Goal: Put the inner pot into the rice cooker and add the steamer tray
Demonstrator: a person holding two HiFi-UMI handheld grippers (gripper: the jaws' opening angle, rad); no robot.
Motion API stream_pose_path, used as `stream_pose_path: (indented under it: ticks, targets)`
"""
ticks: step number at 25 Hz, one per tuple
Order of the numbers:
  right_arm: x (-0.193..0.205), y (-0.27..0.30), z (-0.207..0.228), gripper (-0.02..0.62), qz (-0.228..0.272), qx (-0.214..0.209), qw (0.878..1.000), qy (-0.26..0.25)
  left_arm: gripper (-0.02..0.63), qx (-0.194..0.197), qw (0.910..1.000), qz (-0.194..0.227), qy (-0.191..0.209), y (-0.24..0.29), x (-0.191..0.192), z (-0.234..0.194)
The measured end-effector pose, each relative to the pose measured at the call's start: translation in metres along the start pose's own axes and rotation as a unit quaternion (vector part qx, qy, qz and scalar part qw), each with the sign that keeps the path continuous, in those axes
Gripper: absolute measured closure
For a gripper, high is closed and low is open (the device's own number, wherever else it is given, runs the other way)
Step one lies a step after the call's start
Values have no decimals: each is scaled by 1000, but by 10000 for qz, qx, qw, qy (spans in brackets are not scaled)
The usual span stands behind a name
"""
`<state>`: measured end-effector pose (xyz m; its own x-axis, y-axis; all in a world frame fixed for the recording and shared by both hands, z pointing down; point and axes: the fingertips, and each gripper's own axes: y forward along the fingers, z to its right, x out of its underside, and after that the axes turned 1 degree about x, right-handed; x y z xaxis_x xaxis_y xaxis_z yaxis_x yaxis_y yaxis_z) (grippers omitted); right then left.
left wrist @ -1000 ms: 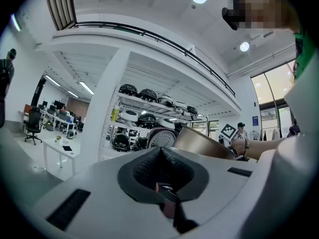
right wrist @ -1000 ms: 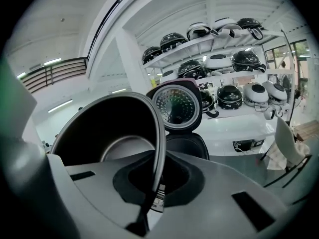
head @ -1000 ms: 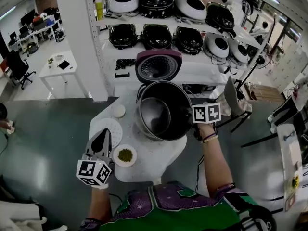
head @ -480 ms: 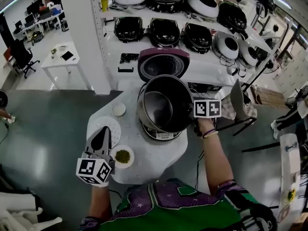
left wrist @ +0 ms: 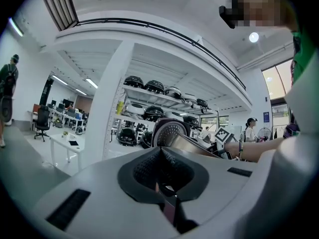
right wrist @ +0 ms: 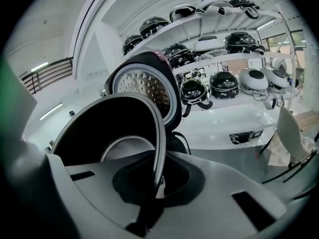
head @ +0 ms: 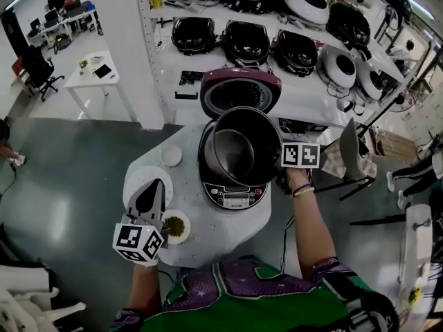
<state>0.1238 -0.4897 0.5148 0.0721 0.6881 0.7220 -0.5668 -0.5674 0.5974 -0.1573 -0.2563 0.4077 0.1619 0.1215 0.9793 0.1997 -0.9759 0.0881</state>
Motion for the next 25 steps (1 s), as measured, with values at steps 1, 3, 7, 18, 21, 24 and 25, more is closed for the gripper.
stream_pose_path:
  ticks: [1,3,7,18,21,24,25]
  targets:
    - [1,4,4,583,-33,22,10000,4,586,-8,10000,-13,3,3,2,0]
    - [4,12,10,583,-95,53,9999,-12,586,-25,10000,-49,16,8,6,1]
    - [7,26,20,581,-233,88,9997,-38,586,-79,9999,-120,51,18,8,1]
    - [24,54,33,581,-539,145,9984,-108,586,-264,9993,-267,62,26,19,0]
    - [27,62,34,580,-578,192,9980,-181,586,-313,9991,-291,68,26,21,0]
    - [35,71,37,579,-607,338,9972,-285,586,-391,9987,-333,57,23,25,-3]
    - [37,74,38,579,-629,396,9967,-334,586,-419,9985,-352,54,22,26,-4]
